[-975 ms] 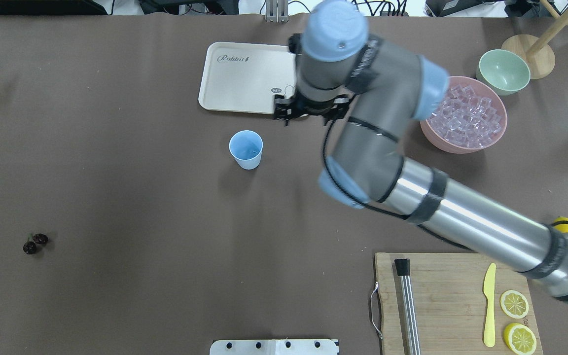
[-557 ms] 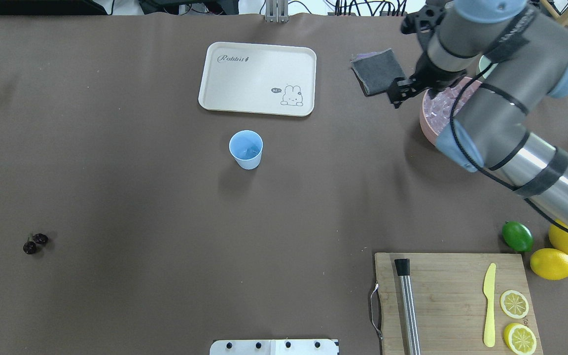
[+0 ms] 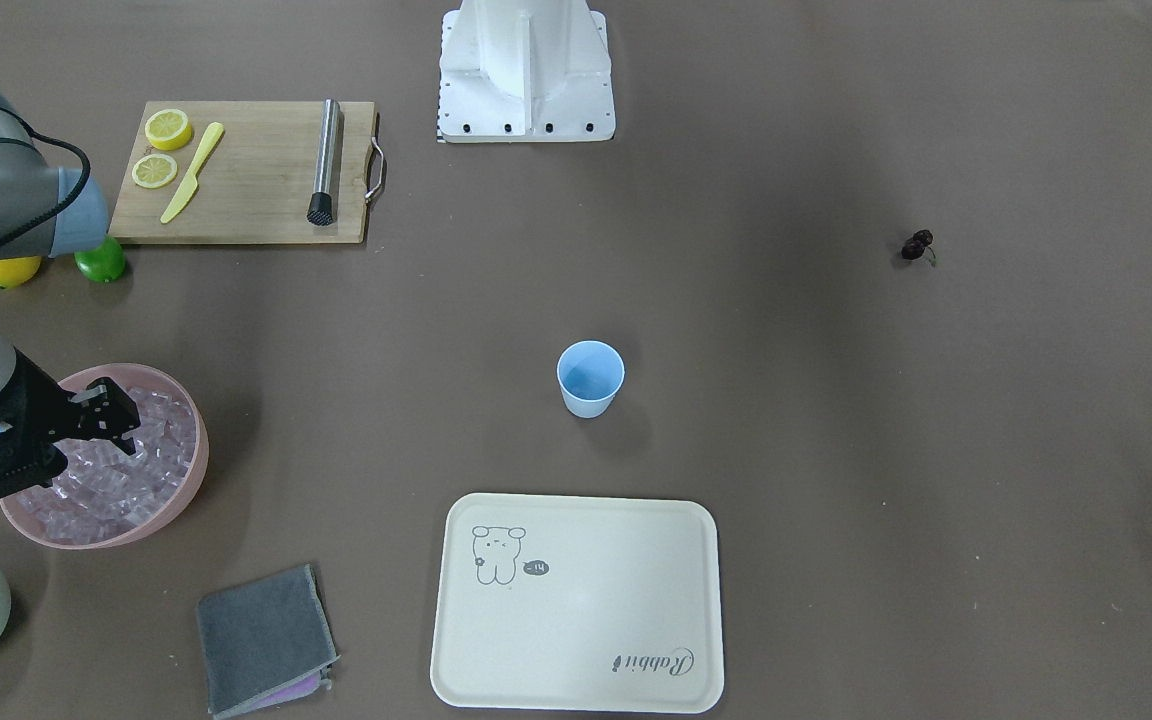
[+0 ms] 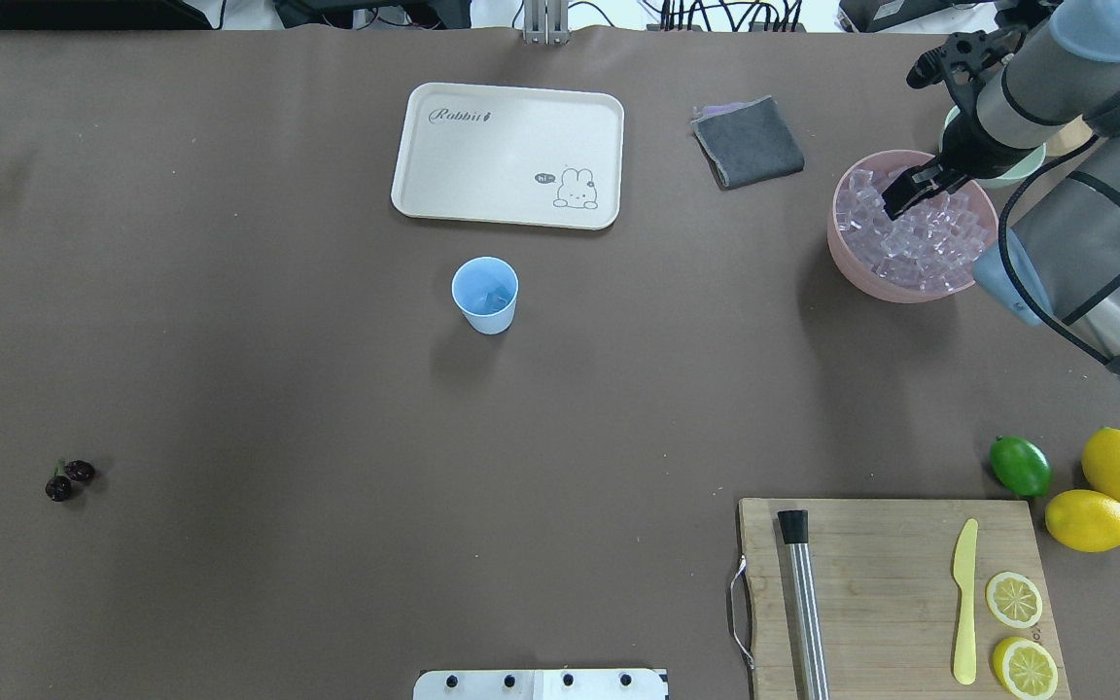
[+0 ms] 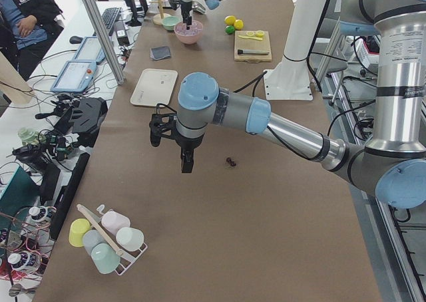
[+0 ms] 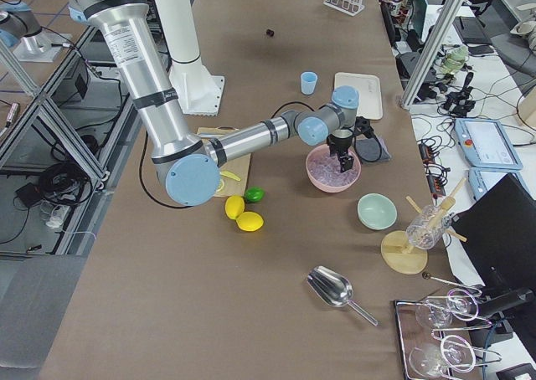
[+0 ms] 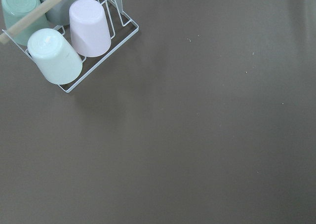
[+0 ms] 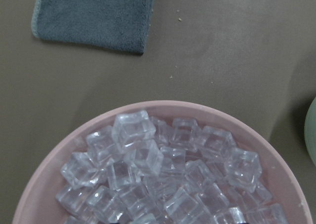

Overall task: Put ice and cherries in cup
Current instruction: 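Move the right gripper back to the pink bowl of ice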

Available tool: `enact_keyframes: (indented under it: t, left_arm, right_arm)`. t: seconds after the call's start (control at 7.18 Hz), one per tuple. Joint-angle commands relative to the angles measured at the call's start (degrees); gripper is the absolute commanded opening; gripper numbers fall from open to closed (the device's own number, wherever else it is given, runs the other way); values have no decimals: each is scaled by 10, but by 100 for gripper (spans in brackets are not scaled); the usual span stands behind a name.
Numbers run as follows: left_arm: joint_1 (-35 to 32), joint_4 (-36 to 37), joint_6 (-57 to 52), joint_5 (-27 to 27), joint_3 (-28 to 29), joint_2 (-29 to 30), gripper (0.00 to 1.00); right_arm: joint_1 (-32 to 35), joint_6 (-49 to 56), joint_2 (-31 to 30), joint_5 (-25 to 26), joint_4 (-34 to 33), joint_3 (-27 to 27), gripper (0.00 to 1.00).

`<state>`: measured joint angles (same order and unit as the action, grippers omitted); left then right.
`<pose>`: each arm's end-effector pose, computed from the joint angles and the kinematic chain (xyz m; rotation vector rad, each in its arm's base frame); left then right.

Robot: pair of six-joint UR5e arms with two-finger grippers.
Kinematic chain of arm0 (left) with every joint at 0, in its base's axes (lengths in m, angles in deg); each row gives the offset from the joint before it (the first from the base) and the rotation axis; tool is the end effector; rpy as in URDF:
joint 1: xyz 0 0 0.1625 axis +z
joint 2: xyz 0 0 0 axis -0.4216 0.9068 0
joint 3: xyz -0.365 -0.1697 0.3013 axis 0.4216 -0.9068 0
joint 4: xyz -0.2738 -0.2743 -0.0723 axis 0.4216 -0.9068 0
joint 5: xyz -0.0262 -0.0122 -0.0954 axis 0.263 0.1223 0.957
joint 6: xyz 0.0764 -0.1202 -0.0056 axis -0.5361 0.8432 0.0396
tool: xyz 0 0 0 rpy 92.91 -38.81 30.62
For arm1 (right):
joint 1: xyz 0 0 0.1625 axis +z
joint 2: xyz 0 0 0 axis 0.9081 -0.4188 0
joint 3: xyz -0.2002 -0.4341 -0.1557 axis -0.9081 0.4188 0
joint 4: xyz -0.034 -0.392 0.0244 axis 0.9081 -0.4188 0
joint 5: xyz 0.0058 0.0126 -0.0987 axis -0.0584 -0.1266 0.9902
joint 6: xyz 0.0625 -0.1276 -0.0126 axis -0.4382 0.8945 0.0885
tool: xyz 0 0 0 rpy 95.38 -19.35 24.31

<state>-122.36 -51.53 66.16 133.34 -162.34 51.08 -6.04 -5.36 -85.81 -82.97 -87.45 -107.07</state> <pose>-0.0791 -0.4344 0.5920 0.1677 0.8964 -0.2005 -0.3056 -0.6238 0.5662 0.2622 -0.7293 -0.3595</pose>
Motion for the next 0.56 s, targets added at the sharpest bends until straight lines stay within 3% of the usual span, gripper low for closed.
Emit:
enact_keyframes:
  t: [0.0,0.28,0.42]
  left_arm:
    - [-3,0,-1,1,-1,0,98]
    - [-3,0,0,0,4,5,98]
    - [-3,0,0,0,3,4,98]
  right_arm:
    - [-20,-28,0,-1,5,12,84]
    - [-32,-43,-18,-1,10,5,76]
    - [-36,-41,-14,-2,9,9,57]
